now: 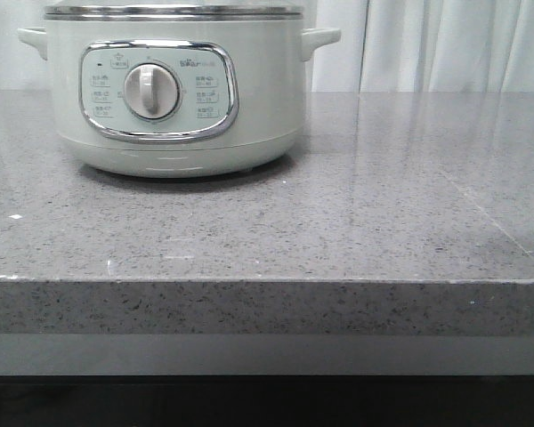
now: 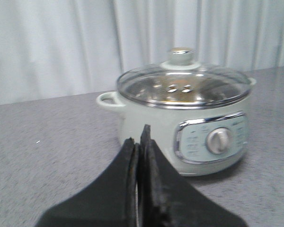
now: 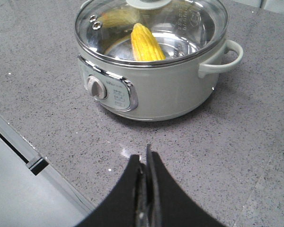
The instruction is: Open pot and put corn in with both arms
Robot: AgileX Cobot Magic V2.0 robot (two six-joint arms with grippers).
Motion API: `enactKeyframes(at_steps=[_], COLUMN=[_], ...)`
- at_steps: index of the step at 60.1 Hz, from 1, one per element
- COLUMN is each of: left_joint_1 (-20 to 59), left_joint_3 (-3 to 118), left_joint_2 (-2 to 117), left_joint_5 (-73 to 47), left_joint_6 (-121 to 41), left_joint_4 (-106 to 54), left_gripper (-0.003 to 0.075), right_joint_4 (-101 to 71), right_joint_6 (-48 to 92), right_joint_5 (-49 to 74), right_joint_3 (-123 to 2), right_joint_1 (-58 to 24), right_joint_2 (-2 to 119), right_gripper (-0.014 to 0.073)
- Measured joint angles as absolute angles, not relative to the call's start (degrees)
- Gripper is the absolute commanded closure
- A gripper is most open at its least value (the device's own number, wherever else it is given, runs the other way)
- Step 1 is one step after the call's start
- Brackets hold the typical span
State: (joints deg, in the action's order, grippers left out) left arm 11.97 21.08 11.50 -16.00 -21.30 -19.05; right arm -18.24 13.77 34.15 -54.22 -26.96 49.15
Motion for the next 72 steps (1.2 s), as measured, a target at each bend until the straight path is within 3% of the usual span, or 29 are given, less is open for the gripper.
enactKeyframes(at_steps=[19,34,72], left_joint_1=[9.75,4.81,2.67], left_joint_3=[7.68,-0.40,-0.41], left_joint_2=[3.57,-0.15,-0.26], left_joint_5=[-9.23,-2.01,2.04], left_joint_6=[-4.30,-1.02,0.40], left_joint_4=[-8.42,-6.85,-5.99], left_gripper=[0.0741,0.0741,0.0741], right_joint_4=[-18.24,-18.24,-18.24], right_joint_6=[13.66,13.66,13.75], right_joint_5=[34.15,34.15,34.26], right_joint_3=[-54.22,-54.22,-53.88], right_joint_1=[-26.96,-26.96,-26.96], right_joint_2=[49.15,49.15,49.15], right_gripper=[0.0661,0.0661,0.0661])
